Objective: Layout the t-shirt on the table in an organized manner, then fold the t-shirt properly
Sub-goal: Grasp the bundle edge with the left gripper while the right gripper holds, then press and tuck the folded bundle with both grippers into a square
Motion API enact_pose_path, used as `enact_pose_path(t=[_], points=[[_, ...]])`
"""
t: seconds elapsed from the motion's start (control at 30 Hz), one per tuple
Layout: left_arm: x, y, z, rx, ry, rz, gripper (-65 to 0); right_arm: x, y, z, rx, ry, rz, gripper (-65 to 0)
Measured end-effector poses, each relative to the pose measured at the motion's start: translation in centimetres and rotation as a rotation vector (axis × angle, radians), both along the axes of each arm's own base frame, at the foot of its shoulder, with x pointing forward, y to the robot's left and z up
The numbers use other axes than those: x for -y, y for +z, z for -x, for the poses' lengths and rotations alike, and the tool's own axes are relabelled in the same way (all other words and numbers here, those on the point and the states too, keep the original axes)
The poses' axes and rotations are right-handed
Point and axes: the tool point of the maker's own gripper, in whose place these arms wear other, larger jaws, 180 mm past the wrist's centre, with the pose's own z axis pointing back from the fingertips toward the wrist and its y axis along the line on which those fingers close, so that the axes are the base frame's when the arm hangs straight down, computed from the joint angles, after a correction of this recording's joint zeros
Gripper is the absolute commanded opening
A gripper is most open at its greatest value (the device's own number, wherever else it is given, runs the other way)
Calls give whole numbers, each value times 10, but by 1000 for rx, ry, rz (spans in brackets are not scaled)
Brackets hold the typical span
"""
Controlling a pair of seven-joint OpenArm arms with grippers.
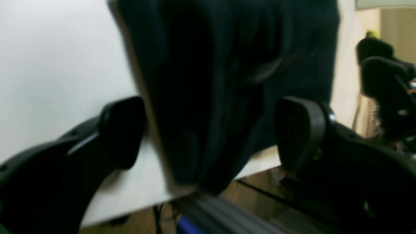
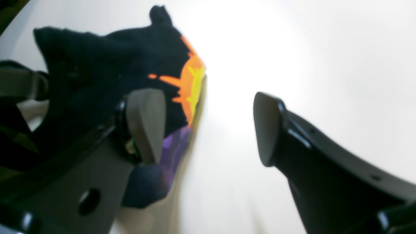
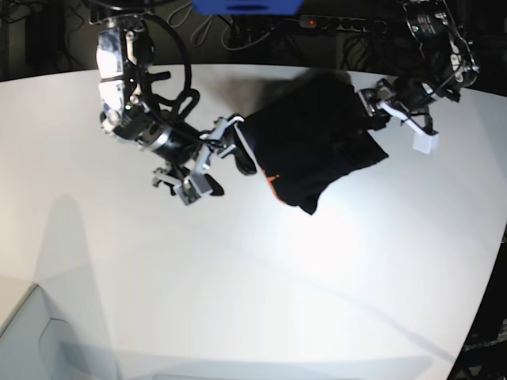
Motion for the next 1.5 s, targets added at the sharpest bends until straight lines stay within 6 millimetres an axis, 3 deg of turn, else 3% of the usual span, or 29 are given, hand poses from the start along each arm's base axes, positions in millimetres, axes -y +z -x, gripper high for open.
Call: enact_pose_path(t=[0.5, 0.57, 0.67, 0.87, 0.9, 1.07, 1.13, 1.2, 1.33, 1.37, 1.5], points=[[2, -18, -33, 2, 34, 12, -64, 13, -5, 2, -15, -37, 6, -224], [8, -22, -37, -1, 12, 13, -149, 13, -5, 2, -14, -37, 4, -224], [26, -29, -43, -12, -39, 22, -333, 13, -6, 2, -15, -37, 7, -224], [43, -39, -38, -10, -53, 29, -625, 13, -6, 2, -16, -37, 7, -224], [44, -40, -38, -14, -66, 28, -650, 13, -5, 2, -15, -37, 7, -224], [45, -40, -41, -11, -95, 30, -650, 11, -4, 2, -12, -31, 4, -228], [45, -40, -43, -18, -112, 17, -650, 9, -2, 1, -7, -27, -1, -268], [44, -39, -45, -14, -116, 9, -650, 3, -2, 2, -4, -10, -2, -348], [43, -39, -45, -10, -119, 7, -650, -9, 15, -12, 37, 1, -29, -621], [43, -39, -45, -12, -121, 6, -650, -13, 21, -16, 52, -2, -49, -650], [40, -39, -45, -10, -123, 1, -650, -28, 24, -14, 48, 18, -72, -650]])
